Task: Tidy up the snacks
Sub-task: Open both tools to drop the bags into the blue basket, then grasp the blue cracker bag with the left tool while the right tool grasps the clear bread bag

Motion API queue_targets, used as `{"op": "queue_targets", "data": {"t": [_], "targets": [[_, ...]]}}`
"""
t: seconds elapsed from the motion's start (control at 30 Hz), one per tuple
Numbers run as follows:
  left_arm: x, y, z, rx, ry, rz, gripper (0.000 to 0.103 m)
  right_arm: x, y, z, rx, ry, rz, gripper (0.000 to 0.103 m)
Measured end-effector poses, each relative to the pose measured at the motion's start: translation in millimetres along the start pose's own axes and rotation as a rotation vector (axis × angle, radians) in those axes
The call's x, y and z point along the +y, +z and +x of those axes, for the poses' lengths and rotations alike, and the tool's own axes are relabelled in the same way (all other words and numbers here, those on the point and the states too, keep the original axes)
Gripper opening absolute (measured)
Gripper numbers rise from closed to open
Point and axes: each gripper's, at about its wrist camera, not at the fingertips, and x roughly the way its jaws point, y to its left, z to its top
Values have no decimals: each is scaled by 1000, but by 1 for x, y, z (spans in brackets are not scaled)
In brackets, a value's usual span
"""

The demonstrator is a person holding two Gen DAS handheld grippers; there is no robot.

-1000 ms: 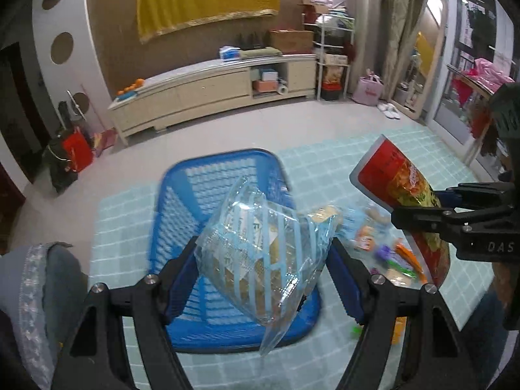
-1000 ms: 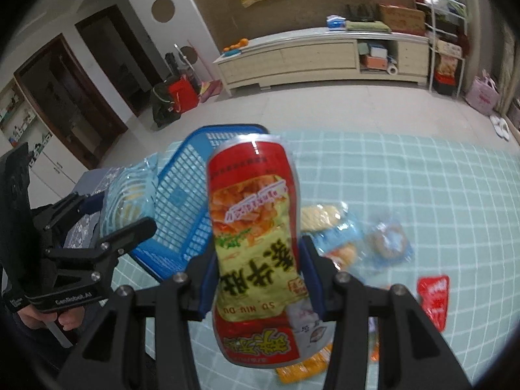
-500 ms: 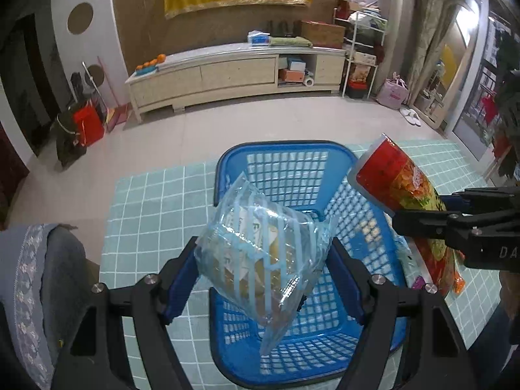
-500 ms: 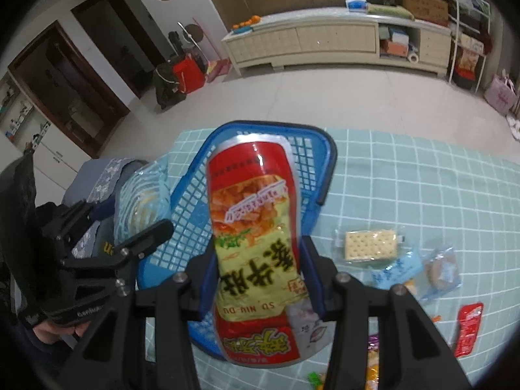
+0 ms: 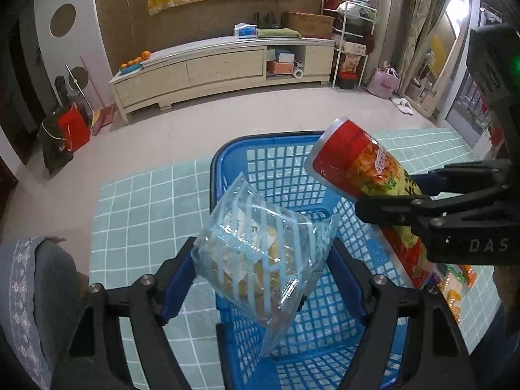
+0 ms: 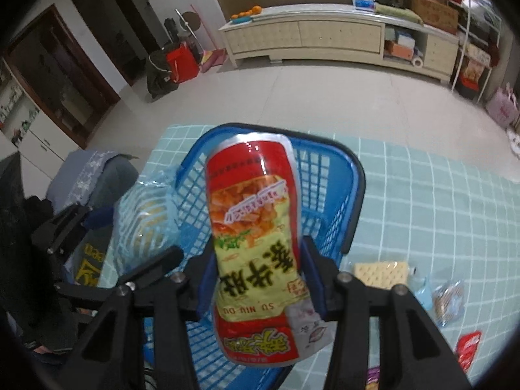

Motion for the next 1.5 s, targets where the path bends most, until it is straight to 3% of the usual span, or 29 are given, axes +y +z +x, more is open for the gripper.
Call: {"op": "queue_targets", "data": {"t": [0.1, 0.2, 0.27, 0.43, 0.7, 0.9, 1.17, 1.27, 1.5], "targets": [[-1, 1, 3, 7, 22, 9, 80, 0, 1, 3, -13, -26, -10, 64], [-4, -1, -1, 7, 28, 18, 82, -1, -2, -1, -20, -41, -18, 83], [-6, -3, -7, -15, 22, 27, 82, -2, -5, -7, -40, -58, -24, 88], [-5, -7, -16, -21, 9, 11, 82, -4, -15, -16, -44, -69, -6, 89], [-19, -42, -15, 39, -16, 16, 83, 1, -46, -24, -22, -30, 11, 89], [-33, -53, -19, 44, 47, 48, 83, -9, -63, -32, -10, -77, 36, 89], [-50, -63, -16, 92, -50, 34, 83, -31, -80, -44, -2, -93, 79, 89], [-65, -67, -14, 86, -23, 46, 83, -41, -87, -52, -13, -95, 95, 89], [-107, -56, -25, 66, -50, 62, 83, -72, -105, -72, -22, -115, 131, 89]]}}
